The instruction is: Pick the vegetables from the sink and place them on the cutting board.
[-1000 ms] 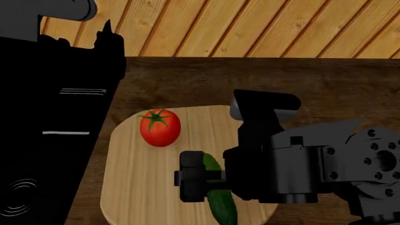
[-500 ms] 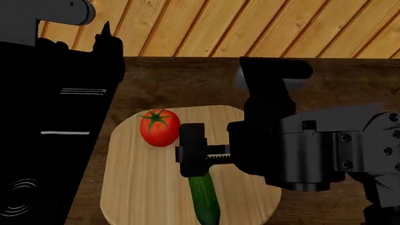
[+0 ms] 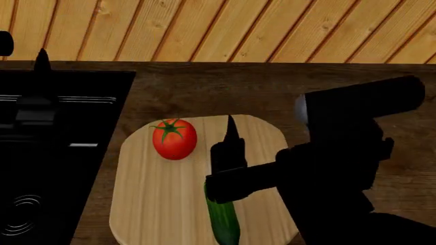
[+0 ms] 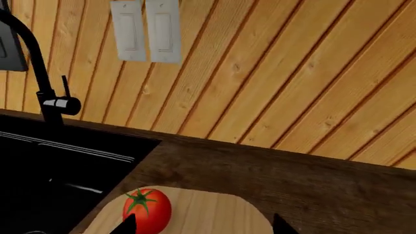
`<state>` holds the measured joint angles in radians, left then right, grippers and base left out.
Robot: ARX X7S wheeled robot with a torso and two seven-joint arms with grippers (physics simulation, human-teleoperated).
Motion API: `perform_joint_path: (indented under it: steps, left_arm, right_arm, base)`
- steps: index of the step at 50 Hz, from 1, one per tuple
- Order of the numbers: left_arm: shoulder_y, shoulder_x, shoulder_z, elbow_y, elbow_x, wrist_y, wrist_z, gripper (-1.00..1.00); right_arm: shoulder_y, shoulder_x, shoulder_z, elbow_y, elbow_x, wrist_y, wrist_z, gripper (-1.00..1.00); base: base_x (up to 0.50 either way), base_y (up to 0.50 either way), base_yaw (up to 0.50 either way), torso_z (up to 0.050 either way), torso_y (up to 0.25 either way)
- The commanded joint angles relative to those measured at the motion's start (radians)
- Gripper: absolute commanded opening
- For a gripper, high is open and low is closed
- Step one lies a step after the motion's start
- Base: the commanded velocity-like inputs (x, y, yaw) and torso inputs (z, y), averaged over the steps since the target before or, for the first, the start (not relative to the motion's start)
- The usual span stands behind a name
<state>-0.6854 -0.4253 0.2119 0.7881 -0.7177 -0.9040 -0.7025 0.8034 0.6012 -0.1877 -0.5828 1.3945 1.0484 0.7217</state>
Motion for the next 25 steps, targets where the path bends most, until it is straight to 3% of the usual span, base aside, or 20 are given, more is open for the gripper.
perform_joint_path:
  steps: [1,5,7,14,22,23,25]
  left_arm:
    - [0.182,-0.044,-0.125,0.224,0.005,0.166,0.039,1.0]
    - [0.285,-0.07,-0.165,0.238,0.01,0.297,0.12,1.0]
    - [0.353,-0.068,-0.216,0.228,-0.006,0.391,0.175,1.0]
    - [0.447,-0.066,-0.248,0.221,0.025,0.559,0.289,1.0]
    - [0.485,-0.036,-0.336,0.226,-0.129,0.712,0.339,1.0]
    - [0.497,-0.05,-0.356,0.247,-0.162,0.727,0.331,1.0]
    - [0.534,-0.168,-0.324,0.259,-0.198,0.856,0.261,1.0]
  right_arm:
    - [-0.245,0.048,0.125,-0.349,-0.249,-0.206,-0.154,1.0]
    - [-0.427,0.05,0.225,-0.411,-0.309,-0.321,-0.18,1.0]
    - [-0.438,0.067,0.212,-0.456,-0.316,-0.312,-0.157,1.0]
    - [-0.52,0.236,0.05,-0.463,-0.429,-0.661,-0.048,1.0]
    - [-0.51,0.361,-0.097,-0.46,-0.562,-0.917,0.008,1.0]
    - [-0.513,0.363,-0.1,-0.459,-0.577,-0.93,0.005,1.0]
    - [-0.531,0.36,-0.099,-0.456,-0.618,-0.966,-0.003,1.0]
  base:
    - [0.0,0.0,0.0,0.0,0.0]
    - [0.0,0.0,0.0,0.0,0.0]
    - [0.0,0.0,0.0,0.0,0.0]
    - [0.0,0.0,0.0,0.0,0.0]
    - [0.0,0.0,0.0,0.0,0.0]
    - [0.0,0.0,0.0,0.0,0.0]
    - [0.0,0.0,0.0,0.0,0.0]
